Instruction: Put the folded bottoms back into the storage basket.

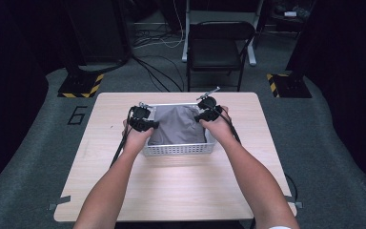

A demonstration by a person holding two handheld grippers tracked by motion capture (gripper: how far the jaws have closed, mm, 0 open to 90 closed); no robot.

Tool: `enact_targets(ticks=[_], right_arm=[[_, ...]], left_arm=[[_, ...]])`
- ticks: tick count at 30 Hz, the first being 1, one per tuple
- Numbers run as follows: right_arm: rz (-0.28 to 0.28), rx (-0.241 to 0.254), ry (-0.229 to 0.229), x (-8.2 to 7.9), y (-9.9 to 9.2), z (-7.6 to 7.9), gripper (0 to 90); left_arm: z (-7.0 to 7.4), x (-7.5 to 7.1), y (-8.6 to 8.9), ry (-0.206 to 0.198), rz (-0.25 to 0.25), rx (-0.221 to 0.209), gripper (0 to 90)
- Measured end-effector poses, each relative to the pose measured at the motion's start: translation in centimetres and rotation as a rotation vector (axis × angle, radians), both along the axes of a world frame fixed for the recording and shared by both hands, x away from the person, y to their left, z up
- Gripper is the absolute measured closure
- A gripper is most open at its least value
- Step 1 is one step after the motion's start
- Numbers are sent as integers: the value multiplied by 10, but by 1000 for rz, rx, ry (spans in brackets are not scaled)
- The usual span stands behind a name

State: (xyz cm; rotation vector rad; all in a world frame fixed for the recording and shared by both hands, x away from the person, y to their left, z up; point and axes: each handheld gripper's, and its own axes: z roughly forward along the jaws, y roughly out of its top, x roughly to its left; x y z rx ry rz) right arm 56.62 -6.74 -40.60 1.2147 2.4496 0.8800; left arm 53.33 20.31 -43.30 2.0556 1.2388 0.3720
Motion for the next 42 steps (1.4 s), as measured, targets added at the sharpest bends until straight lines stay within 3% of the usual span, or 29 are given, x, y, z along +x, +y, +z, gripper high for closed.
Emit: enact_targets(ticks=[14, 25, 32, 35, 42], right_arm=[[-59, -11, 132, 10, -2, -8, 766], [-107, 20, 115, 14, -4, -8, 684], [-142, 24, 107, 14, -11, -5, 510], [-130, 30, 94, 12, -14, -1, 502], [-93, 48, 72, 7, -13, 5, 516]], left_arm=[[-1, 4, -5, 4, -7, 16, 790], [-5, 8, -8, 16, 23, 17, 790], [-7, 14, -9, 35, 35, 25, 790], [-9, 17, -10, 51, 32, 56, 790], [-11, 19, -10, 64, 54, 57, 789]])
